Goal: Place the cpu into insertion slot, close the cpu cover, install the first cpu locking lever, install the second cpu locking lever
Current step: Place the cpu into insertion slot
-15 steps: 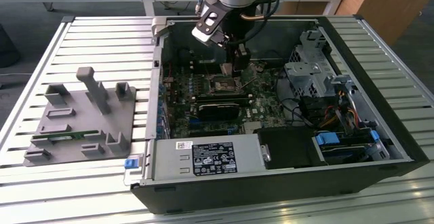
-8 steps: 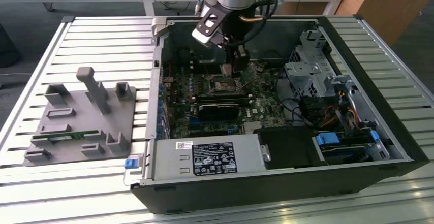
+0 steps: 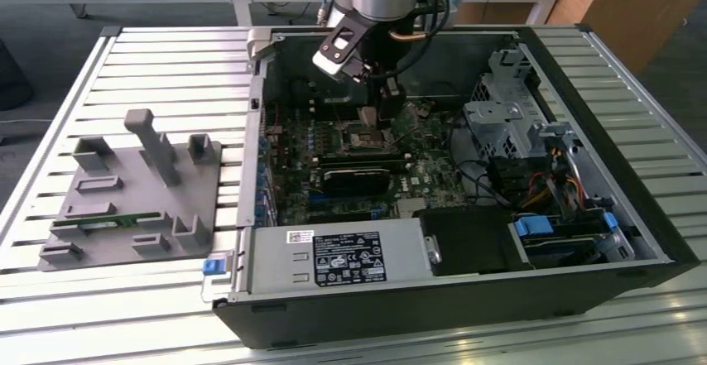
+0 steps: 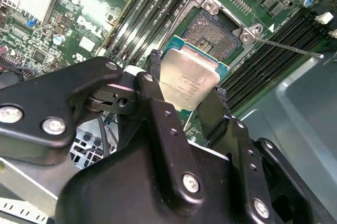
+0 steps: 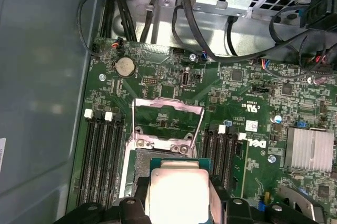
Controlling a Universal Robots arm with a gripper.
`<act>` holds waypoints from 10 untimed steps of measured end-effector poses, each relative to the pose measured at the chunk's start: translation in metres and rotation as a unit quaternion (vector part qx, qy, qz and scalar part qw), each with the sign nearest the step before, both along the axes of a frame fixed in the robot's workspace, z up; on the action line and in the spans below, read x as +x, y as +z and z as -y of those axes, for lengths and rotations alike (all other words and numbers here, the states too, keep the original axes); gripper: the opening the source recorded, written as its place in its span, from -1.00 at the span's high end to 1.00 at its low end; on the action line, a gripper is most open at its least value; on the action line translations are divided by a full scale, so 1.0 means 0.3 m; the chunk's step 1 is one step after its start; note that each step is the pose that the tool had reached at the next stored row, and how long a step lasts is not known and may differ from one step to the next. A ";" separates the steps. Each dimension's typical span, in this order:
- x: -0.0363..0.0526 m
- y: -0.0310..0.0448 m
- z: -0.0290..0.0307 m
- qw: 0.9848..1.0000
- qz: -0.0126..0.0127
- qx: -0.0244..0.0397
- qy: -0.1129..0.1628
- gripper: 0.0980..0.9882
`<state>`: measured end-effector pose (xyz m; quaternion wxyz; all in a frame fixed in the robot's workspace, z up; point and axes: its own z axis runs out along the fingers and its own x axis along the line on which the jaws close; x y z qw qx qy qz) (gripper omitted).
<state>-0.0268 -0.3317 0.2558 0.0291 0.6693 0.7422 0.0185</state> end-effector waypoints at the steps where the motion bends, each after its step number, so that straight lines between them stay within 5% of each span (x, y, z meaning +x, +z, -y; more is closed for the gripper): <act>1: 0.000 -0.003 -0.001 1.000 0.000 0.000 0.000 0.02; 10: 0.000 -0.028 -0.004 1.000 0.000 0.000 -0.001 0.02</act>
